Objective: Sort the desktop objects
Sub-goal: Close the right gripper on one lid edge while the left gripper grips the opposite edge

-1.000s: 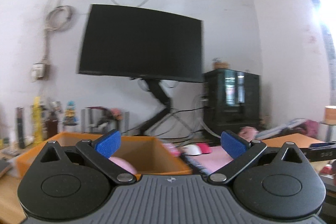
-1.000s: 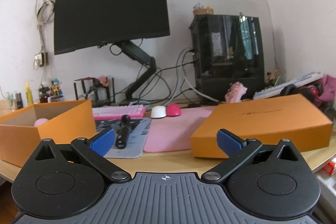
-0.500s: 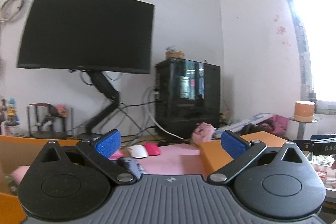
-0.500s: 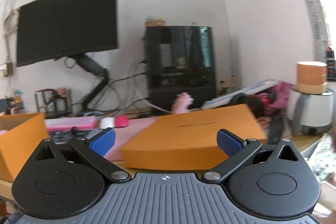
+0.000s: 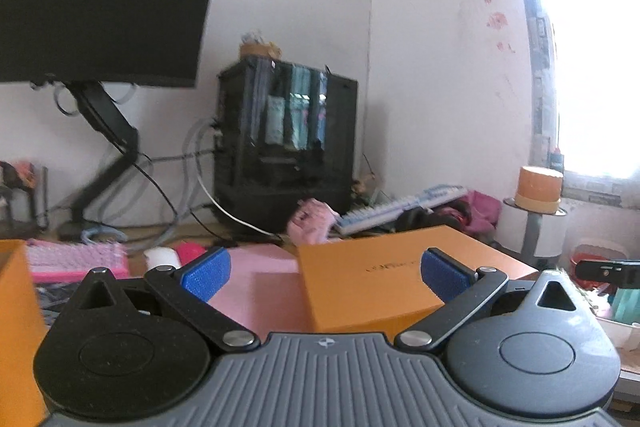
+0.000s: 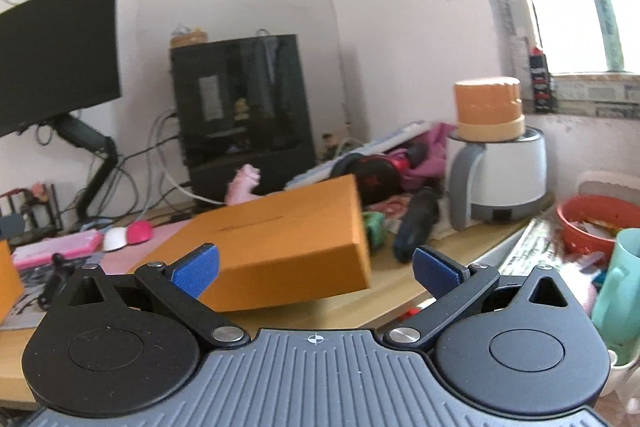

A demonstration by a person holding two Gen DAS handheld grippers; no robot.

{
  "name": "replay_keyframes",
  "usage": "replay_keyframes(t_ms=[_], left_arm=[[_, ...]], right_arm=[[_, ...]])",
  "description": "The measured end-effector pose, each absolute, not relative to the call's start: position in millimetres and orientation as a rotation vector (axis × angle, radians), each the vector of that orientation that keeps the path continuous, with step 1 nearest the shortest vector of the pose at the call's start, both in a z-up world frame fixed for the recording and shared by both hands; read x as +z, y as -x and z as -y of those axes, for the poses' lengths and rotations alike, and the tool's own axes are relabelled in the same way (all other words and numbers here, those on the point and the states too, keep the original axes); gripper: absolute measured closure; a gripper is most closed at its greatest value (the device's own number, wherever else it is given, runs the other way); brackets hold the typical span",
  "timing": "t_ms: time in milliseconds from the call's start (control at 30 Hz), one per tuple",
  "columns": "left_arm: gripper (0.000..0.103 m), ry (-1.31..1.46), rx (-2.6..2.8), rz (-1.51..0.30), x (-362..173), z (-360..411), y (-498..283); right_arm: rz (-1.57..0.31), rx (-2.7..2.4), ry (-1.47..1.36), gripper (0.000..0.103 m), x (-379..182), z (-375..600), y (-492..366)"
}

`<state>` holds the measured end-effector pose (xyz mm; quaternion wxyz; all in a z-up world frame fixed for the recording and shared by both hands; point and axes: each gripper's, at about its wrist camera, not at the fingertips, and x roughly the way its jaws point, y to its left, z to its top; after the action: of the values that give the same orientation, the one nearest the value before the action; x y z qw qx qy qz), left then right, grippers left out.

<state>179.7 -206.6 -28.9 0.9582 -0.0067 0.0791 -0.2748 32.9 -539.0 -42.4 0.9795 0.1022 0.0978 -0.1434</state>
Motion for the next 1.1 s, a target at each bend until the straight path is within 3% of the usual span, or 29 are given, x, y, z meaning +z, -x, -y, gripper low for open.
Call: replay_keyframes(t_ms=[533, 1100], left_arm=[[0.000, 0.026, -0.564, -0.285, -25.3, 240.7, -249.5], [0.000, 0.063, -0.480, -0.453, -41.7, 254.1, -325.0]], right_arm=[[-0.293, -0.274, -0.259, 0.000, -24.8, 597.8, -118.5], [-0.506, -0.107, -0.474, 0.000, -66.1, 652.4, -216.0]])
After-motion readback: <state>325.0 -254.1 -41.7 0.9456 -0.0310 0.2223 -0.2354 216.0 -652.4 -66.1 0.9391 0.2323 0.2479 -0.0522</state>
